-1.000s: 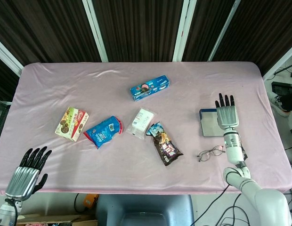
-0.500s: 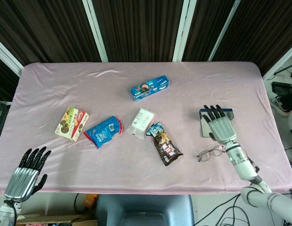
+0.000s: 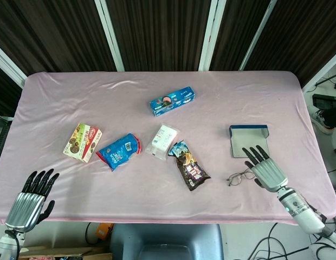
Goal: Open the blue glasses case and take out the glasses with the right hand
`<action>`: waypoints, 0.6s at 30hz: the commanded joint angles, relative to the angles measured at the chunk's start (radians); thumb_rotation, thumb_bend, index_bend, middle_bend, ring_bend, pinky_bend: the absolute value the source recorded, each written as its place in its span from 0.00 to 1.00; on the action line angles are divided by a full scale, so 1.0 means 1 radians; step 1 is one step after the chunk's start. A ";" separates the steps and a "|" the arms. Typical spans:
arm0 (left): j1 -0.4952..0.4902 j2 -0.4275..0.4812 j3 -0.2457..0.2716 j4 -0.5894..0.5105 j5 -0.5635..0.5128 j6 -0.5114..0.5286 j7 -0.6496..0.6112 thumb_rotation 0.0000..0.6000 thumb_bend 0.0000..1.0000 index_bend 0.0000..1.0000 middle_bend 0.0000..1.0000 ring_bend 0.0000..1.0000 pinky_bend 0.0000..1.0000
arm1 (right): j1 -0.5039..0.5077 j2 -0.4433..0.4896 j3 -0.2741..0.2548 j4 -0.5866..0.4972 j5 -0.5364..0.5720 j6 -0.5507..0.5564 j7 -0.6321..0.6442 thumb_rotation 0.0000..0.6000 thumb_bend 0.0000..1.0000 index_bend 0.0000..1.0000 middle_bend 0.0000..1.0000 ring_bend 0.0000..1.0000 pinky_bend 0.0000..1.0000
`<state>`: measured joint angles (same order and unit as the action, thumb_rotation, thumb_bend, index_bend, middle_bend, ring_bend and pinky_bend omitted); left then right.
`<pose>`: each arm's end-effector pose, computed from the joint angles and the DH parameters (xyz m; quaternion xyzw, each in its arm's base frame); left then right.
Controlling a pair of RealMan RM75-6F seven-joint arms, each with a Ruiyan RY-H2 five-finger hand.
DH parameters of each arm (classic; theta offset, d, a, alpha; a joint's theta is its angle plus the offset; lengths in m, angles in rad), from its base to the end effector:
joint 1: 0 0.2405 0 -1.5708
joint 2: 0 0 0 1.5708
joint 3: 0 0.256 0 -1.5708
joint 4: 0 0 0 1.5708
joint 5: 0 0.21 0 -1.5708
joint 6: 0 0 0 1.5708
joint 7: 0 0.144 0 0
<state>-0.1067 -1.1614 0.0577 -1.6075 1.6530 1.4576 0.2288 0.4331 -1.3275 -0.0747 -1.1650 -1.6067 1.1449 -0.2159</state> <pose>-0.2939 0.1616 0.1202 -0.7020 -0.3174 -0.3298 0.5456 -0.3249 -0.2737 0.0758 0.8178 -0.1950 0.2112 0.4985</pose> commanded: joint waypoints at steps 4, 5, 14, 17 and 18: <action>-0.001 0.001 0.000 -0.001 -0.001 -0.001 -0.002 1.00 0.41 0.00 0.00 0.00 0.00 | 0.016 -0.045 0.002 0.037 -0.003 -0.036 0.019 1.00 0.39 0.49 0.00 0.00 0.00; -0.001 0.002 -0.001 -0.001 -0.001 -0.001 -0.003 1.00 0.41 0.00 0.00 0.00 0.00 | 0.018 -0.052 0.003 0.043 -0.003 -0.040 0.019 1.00 0.40 0.50 0.00 0.00 0.00; 0.001 0.005 -0.001 0.001 0.000 0.004 -0.013 1.00 0.41 0.00 0.00 0.00 0.00 | 0.030 -0.085 0.009 0.074 0.006 -0.071 0.014 1.00 0.50 0.57 0.00 0.00 0.00; 0.001 0.006 0.000 0.001 0.001 0.004 -0.014 1.00 0.41 0.00 0.00 0.00 0.00 | 0.034 -0.092 0.010 0.079 0.010 -0.084 0.016 1.00 0.51 0.58 0.00 0.00 0.00; 0.000 0.006 0.000 0.001 0.001 0.004 -0.014 1.00 0.41 0.00 0.00 0.00 0.00 | 0.035 -0.095 0.010 0.081 0.010 -0.086 0.015 1.00 0.51 0.59 0.00 0.00 0.00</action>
<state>-0.1062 -1.1554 0.0573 -1.6065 1.6545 1.4613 0.2151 0.4671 -1.4208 -0.0653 -1.0852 -1.5971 1.0603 -0.2002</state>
